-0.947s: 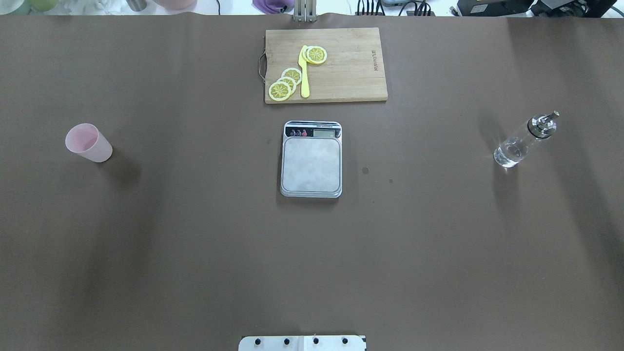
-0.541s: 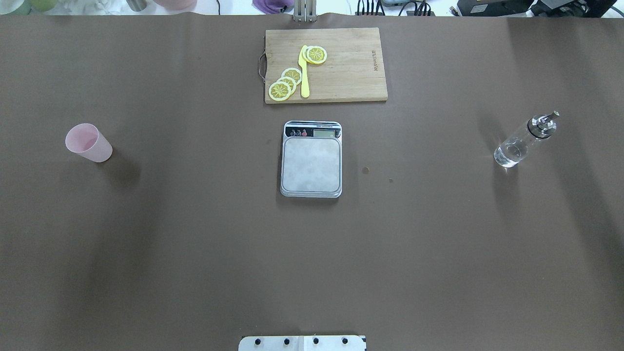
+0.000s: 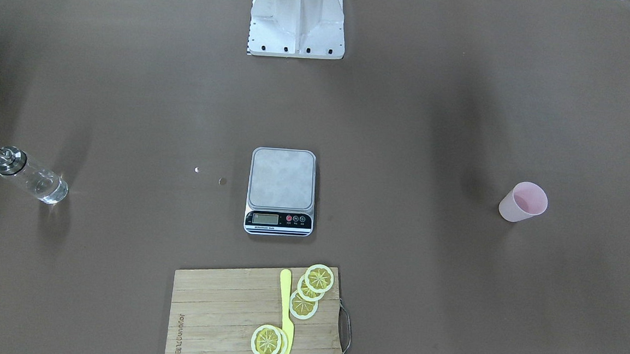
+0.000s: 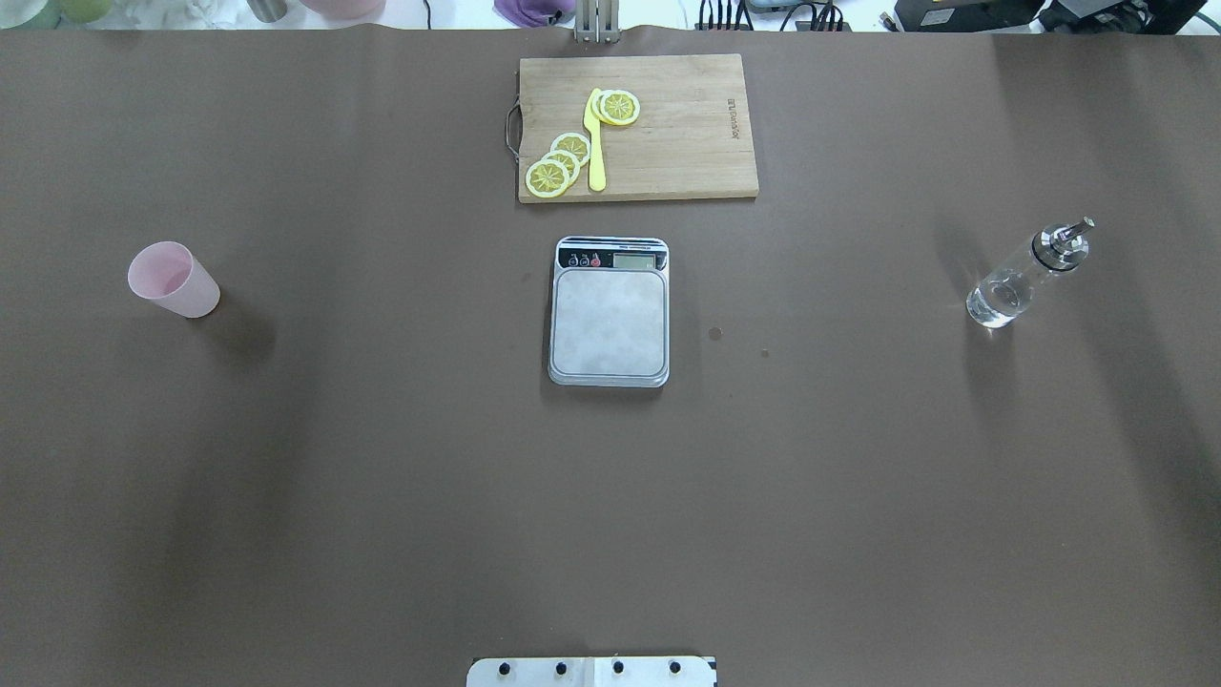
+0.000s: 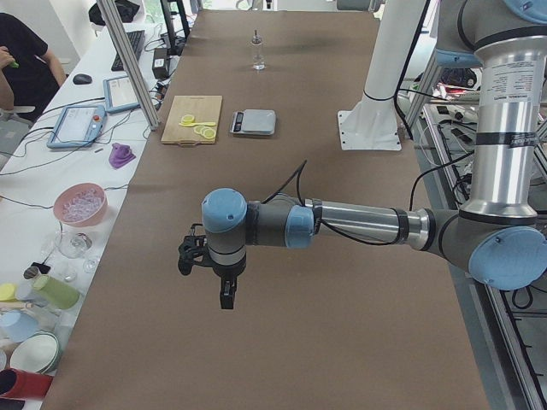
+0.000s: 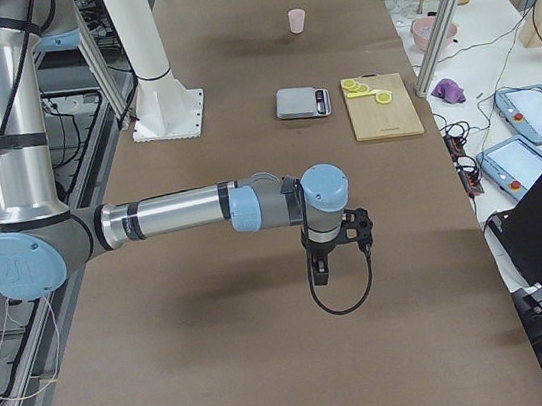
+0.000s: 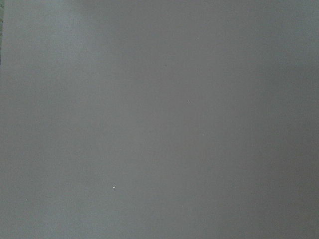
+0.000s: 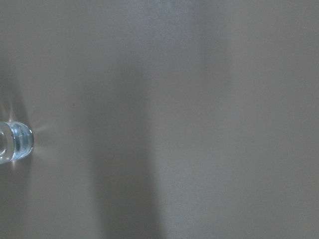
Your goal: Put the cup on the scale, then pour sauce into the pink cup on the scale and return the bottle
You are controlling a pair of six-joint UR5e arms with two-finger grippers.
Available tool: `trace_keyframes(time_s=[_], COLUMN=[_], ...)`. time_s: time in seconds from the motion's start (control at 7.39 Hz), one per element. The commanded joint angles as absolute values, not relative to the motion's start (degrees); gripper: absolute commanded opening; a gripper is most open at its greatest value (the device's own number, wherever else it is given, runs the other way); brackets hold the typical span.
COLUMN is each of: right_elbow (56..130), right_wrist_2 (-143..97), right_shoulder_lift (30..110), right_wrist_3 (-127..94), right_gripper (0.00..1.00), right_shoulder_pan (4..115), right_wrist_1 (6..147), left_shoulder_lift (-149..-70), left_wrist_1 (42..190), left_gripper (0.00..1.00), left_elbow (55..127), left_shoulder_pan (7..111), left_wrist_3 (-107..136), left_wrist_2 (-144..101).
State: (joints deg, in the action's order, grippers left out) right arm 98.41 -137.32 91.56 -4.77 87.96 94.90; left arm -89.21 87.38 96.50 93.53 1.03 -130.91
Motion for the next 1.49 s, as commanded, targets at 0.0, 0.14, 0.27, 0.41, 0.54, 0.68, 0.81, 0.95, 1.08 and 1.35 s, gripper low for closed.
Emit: trace_keyframes(time_s=[0.0,0.14,0.27,0.41,0.54,0.68,0.81,0.95,1.08,1.35], right_elbow=[99.0,99.4,101.1,104.7,108.9,113.5,118.8,121.8,123.6,126.0], right_wrist_2=[-138.0,-138.8,-139.0,-139.1,-139.2,-138.6,-138.4,-138.5,-138.7,-128.8], right_shoulder_lift=[90.6,89.1,89.0,89.0,89.6,89.6,89.2,89.8,90.7,91.9], right_wrist_3=[-4.8,-4.8,-4.8,-5.0,-7.9,-14.9,-20.7,-22.2,-26.7,-39.2], right_gripper=[1.0,1.0,1.0,1.0,1.0,1.0,1.0,1.0,1.0,0.99], right_shoulder_pan=[87.9,87.8,87.4,86.8,86.2,82.0,80.1,78.2,74.8,66.3], right_wrist_1=[94.8,94.8,94.8,95.1,95.4,94.9,94.9,94.9,94.7,91.3], left_shoulder_lift=[-89.8,-90.3,-90.0,-89.5,-89.6,-89.2,-87.8,-87.8,-87.8,-87.7], left_wrist_1=[86.6,86.6,86.8,87.4,87.5,87.5,87.5,87.5,87.5,87.4], left_gripper=[0.98,0.98,0.98,0.98,0.98,0.98,0.98,0.98,0.98,0.98], left_elbow=[96.9,96.2,96.7,97.0,96.9,97.9,99.0,99.1,99.3,99.7], left_shoulder_pan=[93.5,93.5,93.5,93.6,93.6,93.7,93.5,93.5,93.6,93.6], left_wrist_3=[1.1,1.1,1.1,1.1,1.0,1.0,1.1,1.1,1.1,1.1], left_wrist_2=[-130.8,-130.5,-131.0,-131.0,-131.0,-131.0,-131.0,-131.0,-130.9,-130.9])
